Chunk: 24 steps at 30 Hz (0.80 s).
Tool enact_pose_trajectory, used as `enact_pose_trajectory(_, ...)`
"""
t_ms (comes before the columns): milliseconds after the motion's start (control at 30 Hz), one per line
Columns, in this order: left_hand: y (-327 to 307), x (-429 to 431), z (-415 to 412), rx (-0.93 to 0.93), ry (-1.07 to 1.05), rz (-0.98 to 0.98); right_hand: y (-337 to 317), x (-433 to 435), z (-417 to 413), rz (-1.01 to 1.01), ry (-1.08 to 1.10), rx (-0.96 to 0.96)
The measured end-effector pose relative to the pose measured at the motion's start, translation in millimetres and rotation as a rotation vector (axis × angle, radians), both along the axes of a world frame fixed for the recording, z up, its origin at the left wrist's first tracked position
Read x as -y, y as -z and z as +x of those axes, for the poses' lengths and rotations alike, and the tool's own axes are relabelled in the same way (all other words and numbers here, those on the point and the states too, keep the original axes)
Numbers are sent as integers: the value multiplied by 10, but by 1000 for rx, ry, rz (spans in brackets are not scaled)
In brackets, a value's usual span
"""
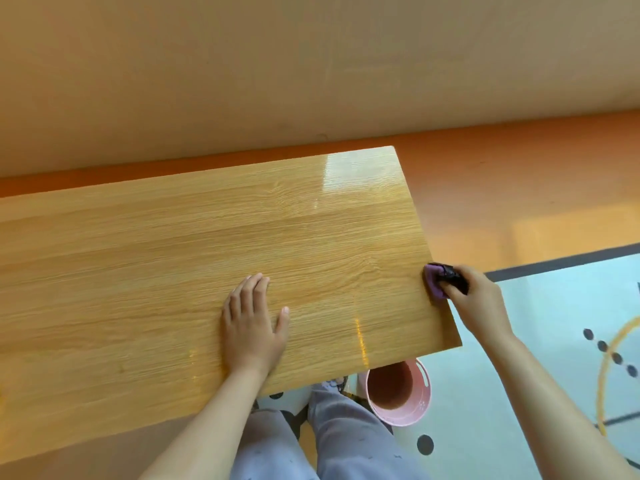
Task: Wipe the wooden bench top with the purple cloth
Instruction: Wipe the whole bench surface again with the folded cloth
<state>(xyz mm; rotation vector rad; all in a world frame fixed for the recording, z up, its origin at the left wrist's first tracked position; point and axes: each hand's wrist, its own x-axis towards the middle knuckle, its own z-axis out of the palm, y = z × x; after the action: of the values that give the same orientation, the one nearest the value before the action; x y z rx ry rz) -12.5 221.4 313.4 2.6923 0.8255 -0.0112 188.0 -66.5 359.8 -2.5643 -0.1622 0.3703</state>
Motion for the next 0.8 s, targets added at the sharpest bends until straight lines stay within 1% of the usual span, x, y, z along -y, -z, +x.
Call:
enact_pose_trajectory(167, -36, -5, -4, 6, 25, -56, 17, 294, -669, -14, 180, 20)
enact_pose_trajectory(300, -148, -92, -143, 112, 79, -227, -15, 194, -962, -81, 258, 96)
enact_pose_trajectory(400, -246, -272, -497, 160, 143, -217, 0, -7, -1165, -95, 290, 116)
enact_pose_trajectory(500, -302, -508, -1015, 182, 125, -183, 26, -334, -1415, -42, 269, 144)
enact_pose_trajectory(633, -303, -813, -1708, 150, 27, -137, 98, -863, -1740, 20, 205, 152)
enact_pose_trajectory(800, -246, -1119, -2375, 88, -110, -80, 120, -1710, -2001, 69, 46, 151)
